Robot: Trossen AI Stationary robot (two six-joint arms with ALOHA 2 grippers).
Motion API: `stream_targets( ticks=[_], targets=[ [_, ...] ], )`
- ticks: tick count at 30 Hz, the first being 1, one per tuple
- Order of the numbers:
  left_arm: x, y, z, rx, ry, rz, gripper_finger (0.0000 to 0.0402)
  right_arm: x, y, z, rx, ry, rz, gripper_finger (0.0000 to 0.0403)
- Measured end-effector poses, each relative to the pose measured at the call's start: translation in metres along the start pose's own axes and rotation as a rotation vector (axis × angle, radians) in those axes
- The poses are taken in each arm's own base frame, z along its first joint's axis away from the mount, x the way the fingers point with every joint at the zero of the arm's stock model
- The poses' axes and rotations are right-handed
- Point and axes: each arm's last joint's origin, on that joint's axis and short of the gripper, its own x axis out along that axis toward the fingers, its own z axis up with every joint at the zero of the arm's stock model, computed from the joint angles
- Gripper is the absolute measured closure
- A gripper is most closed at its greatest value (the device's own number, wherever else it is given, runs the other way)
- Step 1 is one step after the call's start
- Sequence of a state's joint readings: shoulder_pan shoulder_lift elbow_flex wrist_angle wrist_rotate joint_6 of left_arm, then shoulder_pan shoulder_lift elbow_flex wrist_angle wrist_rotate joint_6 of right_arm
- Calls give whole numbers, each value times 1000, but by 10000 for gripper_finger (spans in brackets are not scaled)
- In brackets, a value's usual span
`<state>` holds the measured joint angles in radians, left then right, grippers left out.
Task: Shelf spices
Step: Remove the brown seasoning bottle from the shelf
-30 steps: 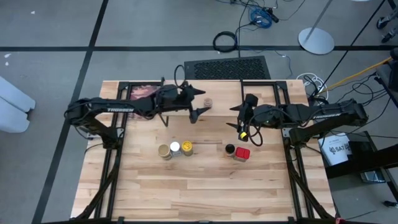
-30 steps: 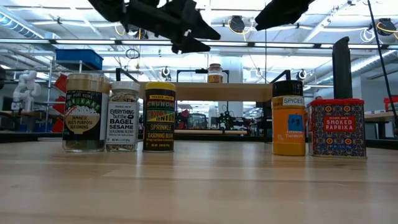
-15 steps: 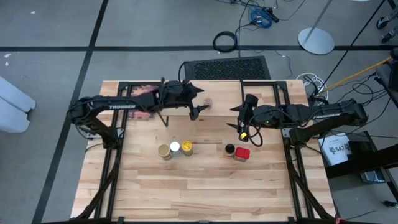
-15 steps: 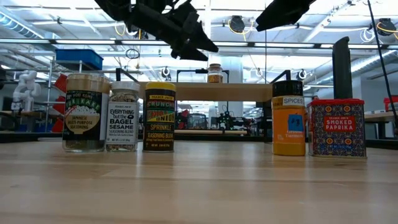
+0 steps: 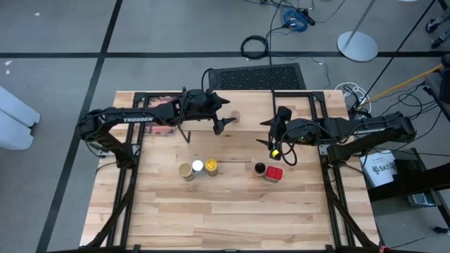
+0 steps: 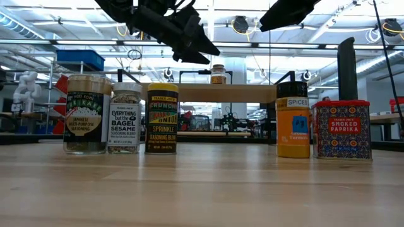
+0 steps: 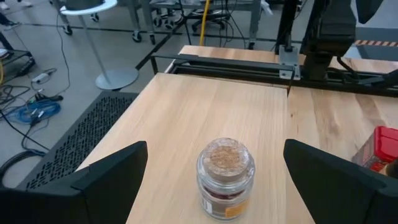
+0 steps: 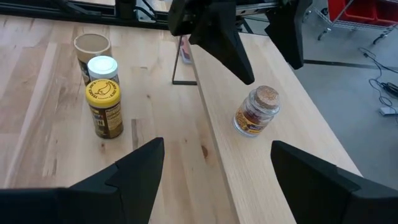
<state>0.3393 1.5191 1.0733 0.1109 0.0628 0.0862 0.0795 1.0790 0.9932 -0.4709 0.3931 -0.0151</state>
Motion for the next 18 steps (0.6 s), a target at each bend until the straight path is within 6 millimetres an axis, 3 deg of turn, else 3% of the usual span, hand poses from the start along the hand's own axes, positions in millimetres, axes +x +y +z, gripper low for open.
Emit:
stream_targets(
  ticks=[18],
  targets=[
    [8,-3,-4,8,-5,-26,15,0,0,1,4,-10,0,119]
  ],
)
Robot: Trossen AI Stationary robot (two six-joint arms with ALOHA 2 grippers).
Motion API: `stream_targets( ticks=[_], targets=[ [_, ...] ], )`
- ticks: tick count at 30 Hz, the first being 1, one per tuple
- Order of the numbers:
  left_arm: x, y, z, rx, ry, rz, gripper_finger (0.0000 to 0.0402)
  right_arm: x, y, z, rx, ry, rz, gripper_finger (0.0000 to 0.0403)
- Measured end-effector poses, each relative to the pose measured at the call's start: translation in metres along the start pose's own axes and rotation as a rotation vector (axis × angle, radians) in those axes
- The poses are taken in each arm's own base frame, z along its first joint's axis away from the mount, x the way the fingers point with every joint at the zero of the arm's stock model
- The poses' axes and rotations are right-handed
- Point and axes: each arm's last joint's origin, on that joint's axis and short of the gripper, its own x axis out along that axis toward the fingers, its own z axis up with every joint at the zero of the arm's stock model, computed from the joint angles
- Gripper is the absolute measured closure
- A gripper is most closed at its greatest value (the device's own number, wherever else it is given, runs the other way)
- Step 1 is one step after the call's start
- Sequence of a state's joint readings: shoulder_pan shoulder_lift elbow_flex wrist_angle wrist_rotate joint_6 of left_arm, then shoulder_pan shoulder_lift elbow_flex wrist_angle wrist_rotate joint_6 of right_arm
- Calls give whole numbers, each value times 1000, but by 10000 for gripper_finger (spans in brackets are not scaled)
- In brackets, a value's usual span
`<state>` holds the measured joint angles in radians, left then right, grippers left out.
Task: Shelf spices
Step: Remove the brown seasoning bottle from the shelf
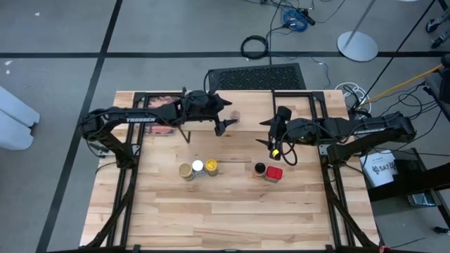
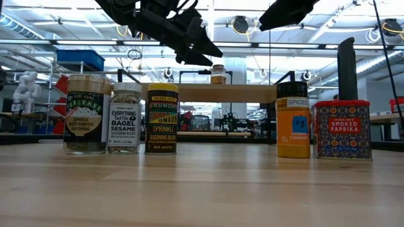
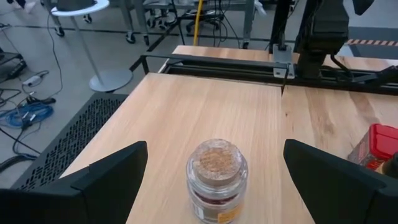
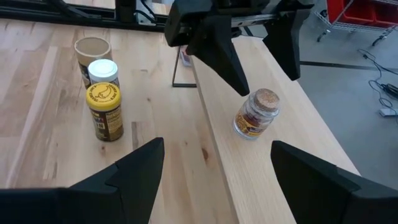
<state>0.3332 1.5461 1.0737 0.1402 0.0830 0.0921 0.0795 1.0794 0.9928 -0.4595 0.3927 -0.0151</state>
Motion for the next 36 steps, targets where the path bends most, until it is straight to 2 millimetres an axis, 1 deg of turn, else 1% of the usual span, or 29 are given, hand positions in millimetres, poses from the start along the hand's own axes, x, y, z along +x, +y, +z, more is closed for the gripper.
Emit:
stream_targets(
  ticks=[3,8,10,15,19,26,29,36],
  targets=[
    [4,0,-3,0,4,-2,15,0,0,1,3,-7,0,119],
    [16,0,-13,-3,34,-2,15,0,0,2,7,-16,0,119],
    [19,0,-14,-3,20,0,15,0,0,2,7,-16,0,119],
    [19,0,-12,-4,-2,5,16,0,0,2,6,-15,-1,119],
    [19,1,-13,0,11,5,32,0,0,1,2,-13,0,119],
    [27,1,-22,-1,41,2,67,0,0,1,2,-13,0,119],
    [29,1,-23,-1,39,3,70,0,0,1,2,-13,0,119],
    [29,1,-16,0,-2,7,71,0,0,1,2,-13,0,119]
  ],
)
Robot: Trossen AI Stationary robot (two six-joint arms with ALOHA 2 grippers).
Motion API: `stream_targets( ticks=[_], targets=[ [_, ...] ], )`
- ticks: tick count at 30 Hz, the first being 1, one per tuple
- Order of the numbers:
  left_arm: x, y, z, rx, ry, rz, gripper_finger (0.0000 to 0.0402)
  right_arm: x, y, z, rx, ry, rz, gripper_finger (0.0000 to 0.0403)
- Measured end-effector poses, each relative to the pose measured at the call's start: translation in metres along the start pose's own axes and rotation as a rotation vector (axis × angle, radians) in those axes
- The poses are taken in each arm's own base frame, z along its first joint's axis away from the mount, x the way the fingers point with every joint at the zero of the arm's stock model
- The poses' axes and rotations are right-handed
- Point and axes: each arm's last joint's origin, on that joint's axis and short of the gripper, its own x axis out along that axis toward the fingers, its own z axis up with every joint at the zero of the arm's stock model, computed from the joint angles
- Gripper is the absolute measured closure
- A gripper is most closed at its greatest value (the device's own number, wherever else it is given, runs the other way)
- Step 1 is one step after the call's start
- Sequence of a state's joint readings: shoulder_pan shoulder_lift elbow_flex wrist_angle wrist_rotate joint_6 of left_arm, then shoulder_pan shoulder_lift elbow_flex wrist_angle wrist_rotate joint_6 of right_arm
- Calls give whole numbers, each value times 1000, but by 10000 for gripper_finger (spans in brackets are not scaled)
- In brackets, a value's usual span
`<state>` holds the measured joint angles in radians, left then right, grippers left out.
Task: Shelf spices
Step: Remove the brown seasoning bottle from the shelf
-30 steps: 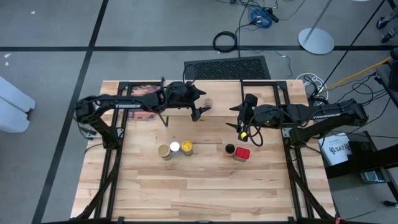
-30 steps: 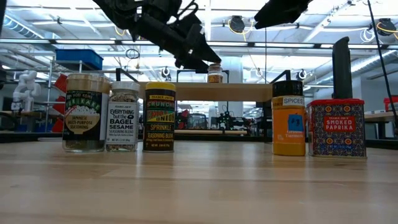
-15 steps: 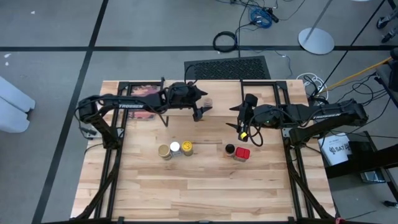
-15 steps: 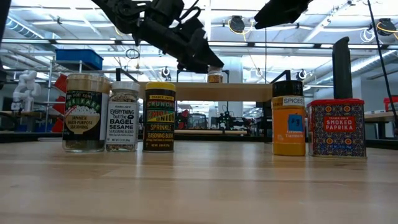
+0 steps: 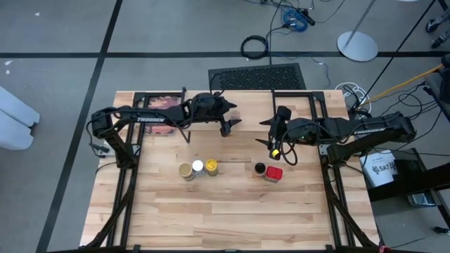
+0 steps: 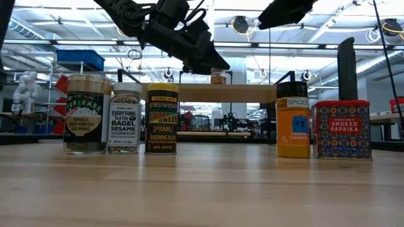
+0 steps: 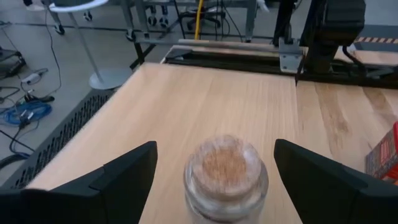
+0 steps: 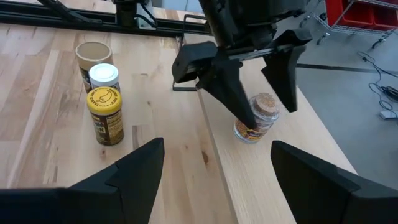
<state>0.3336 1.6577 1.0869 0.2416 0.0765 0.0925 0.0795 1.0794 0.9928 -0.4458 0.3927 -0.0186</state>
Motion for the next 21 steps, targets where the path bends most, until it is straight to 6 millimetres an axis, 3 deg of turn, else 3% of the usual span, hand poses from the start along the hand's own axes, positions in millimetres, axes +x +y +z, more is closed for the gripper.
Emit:
stream_targets(
  ticks=[10,21],
  targets=[
    [0,0,-1,0,15,0,83,0,0,0,-1,0,0,119],
    [0,2,-2,21,25,4,169,0,0,0,-1,0,0,119]
  ],
)
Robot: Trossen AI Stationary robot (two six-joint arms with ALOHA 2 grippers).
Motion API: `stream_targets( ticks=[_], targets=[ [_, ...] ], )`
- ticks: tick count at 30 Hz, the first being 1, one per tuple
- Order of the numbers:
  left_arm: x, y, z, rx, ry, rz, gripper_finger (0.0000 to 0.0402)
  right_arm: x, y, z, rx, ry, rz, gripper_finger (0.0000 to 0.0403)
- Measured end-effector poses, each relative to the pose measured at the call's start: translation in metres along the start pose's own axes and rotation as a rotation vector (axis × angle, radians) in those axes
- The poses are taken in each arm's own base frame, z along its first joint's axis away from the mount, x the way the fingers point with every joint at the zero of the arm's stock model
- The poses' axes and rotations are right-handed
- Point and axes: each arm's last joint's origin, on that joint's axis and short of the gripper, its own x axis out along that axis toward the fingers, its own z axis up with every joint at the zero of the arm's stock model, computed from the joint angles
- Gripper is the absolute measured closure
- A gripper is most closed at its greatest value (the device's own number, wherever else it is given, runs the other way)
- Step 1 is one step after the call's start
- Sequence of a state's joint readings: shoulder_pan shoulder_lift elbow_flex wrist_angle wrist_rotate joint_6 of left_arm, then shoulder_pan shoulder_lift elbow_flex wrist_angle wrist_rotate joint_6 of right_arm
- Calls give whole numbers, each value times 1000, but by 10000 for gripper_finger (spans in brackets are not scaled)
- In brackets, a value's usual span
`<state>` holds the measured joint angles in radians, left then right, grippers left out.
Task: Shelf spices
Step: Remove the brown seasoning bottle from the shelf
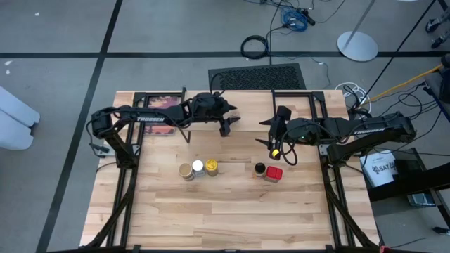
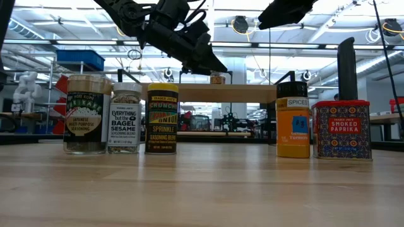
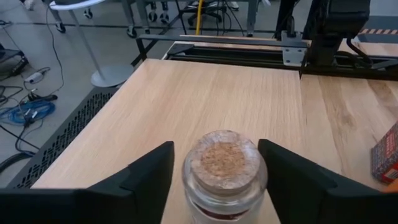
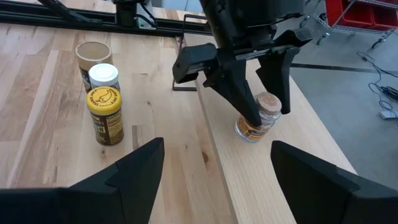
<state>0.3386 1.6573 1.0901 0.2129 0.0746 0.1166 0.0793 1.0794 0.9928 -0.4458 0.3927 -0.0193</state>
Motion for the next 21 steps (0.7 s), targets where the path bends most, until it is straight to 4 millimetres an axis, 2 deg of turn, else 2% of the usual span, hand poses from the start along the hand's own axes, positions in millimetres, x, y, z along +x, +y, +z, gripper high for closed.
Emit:
stream_targets(
  ticks=[7,21],
  targets=[
    [0,0,-1,3,14,-2,208,0,0,0,0,0,0,119],
    [-1,0,12,2,-7,-44,209,0,0,0,0,0,0,119]
  ],
)
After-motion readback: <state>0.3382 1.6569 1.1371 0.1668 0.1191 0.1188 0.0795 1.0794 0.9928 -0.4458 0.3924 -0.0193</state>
